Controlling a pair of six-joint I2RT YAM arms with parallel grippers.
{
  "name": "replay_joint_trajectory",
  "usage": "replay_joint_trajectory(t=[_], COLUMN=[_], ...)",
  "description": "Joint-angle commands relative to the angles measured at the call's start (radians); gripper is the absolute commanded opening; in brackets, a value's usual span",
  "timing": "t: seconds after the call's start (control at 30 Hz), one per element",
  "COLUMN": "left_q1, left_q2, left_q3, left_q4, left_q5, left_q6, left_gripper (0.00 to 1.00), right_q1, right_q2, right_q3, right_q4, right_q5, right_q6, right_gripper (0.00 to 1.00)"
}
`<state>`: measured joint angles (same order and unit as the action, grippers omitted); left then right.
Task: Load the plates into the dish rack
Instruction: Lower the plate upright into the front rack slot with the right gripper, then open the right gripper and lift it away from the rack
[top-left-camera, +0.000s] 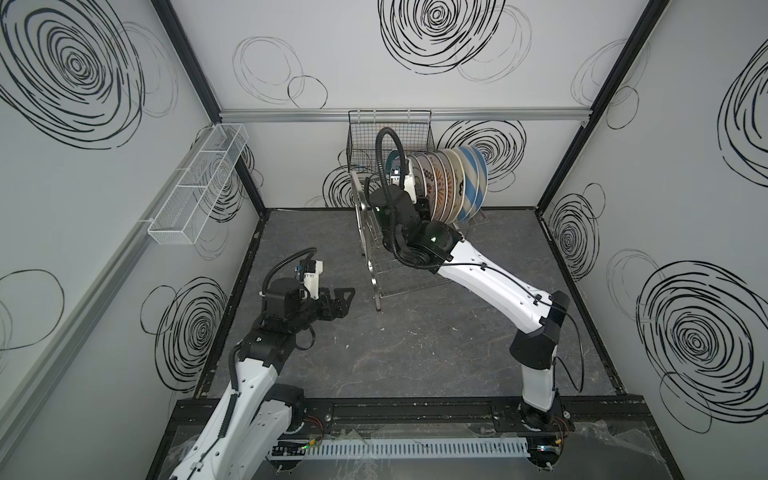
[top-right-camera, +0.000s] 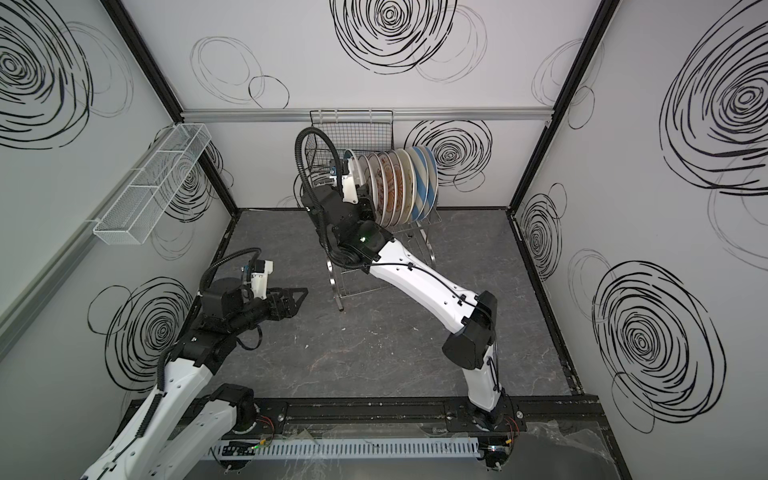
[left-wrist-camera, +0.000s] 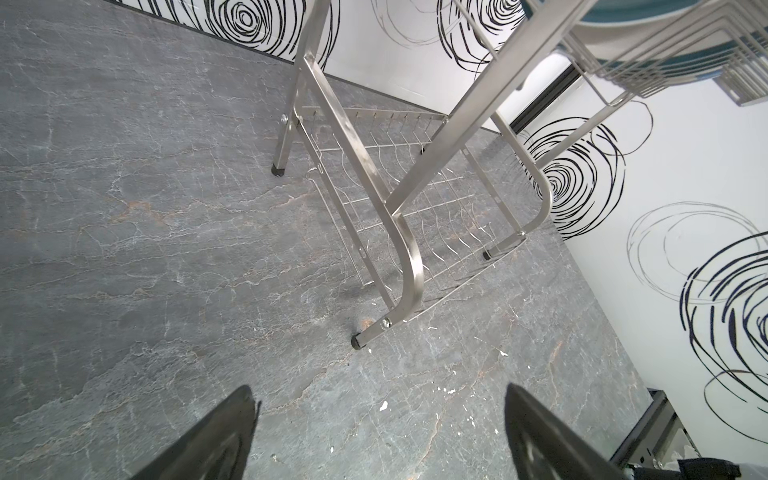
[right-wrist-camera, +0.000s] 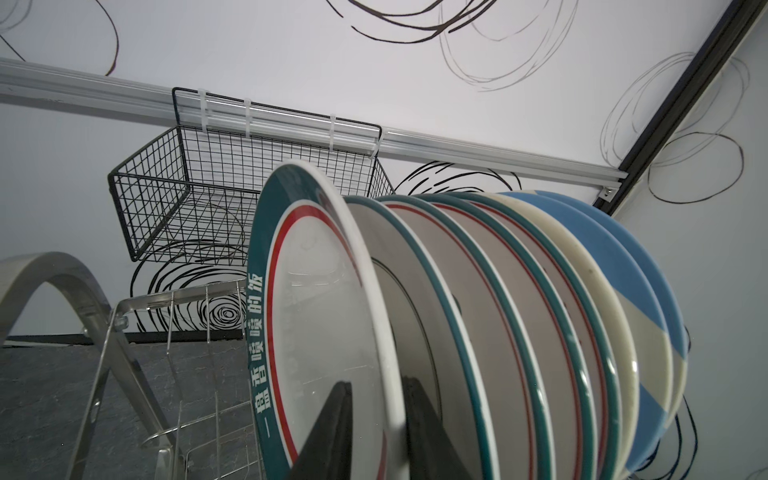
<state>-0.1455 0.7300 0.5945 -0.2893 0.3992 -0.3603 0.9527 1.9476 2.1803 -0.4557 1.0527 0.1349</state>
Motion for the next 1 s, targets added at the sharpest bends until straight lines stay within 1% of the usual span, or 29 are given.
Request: replay_joint_trajectory(t=[0.0, 0.07, 0.17, 0.3, 0.37, 0.47, 0.53, 0.63, 0.73, 0.77, 0.8, 0.83, 0.87, 0.9, 0.97], left_q1=[0.011, 0.011, 0.012, 0.014, 0.013, 0.015, 0.015, 0.018, 0.017, 0.015, 0.000, -0.017, -0.035, -0.053, -0.064], left_q2=[-0.004, -0.007, -0.009, -0.012, -0.018, -0.025, -0.023, 0.012, 0.055, 0.065, 0.076, 0.091, 0.114, 0.144, 0.205], left_q3=[-0.007, -0.006, -0.005, -0.001, 0.003, 0.008, 0.014, 0.042, 0.042, 0.025, -0.006, -0.038, -0.074, -0.100, -0.125], left_q4=[0.034, 0.032, 0.029, 0.016, 0.009, 0.003, -0.001, -0.018, 0.034, 0.078, 0.145, 0.215, 0.293, 0.355, 0.430], left_q5=[-0.007, -0.012, -0.023, -0.047, -0.060, -0.097, -0.148, -0.278, -0.390, -0.437, -0.514, -0.579, -0.661, -0.755, -0.918], left_q6=[0.001, 0.002, 0.004, 0.006, 0.008, 0.012, 0.007, -0.032, -0.109, -0.133, -0.158, -0.164, -0.151, -0.133, -0.088], left_gripper=[0.96, 0.96, 0.96, 0.96, 0.96, 0.96, 0.96, 0.96, 0.96, 0.96, 0.96, 0.96, 0.96, 0.96, 0.96], right_q1=[0.015, 0.024, 0.041, 0.052, 0.052, 0.031, -0.002, -0.073, -0.195, -0.239, -0.270, -0.291, -0.316, -0.342, -0.397], right_q2=[-0.041, -0.049, -0.074, -0.127, -0.160, -0.234, -0.313, -0.482, -0.669, -0.735, -0.799, -0.860, -0.924, -0.978, -1.058], right_q3=[0.049, 0.062, 0.068, 0.066, 0.056, 0.007, -0.078, -0.331, -0.619, -0.737, -0.865, -0.981, -1.133, -1.265, -1.471], right_q4=[-0.020, -0.019, -0.023, -0.048, -0.066, -0.109, -0.120, -0.060, 0.020, 0.077, 0.166, 0.265, 0.388, 0.499, 0.653], right_q5=[0.012, 0.008, -0.016, -0.081, -0.113, -0.198, -0.273, -0.376, -0.468, -0.471, -0.448, -0.422, -0.412, -0.417, -0.366], right_q6=[-0.016, -0.030, -0.034, -0.010, 0.008, 0.051, 0.085, 0.102, 0.122, 0.124, 0.103, 0.077, 0.037, -0.006, -0.043], right_gripper=[0.32, 0.36, 0.44, 0.54, 0.61, 0.69, 0.73, 0.76, 0.85, 0.88, 0.91, 0.97, 1.00, 1.00, 1.00])
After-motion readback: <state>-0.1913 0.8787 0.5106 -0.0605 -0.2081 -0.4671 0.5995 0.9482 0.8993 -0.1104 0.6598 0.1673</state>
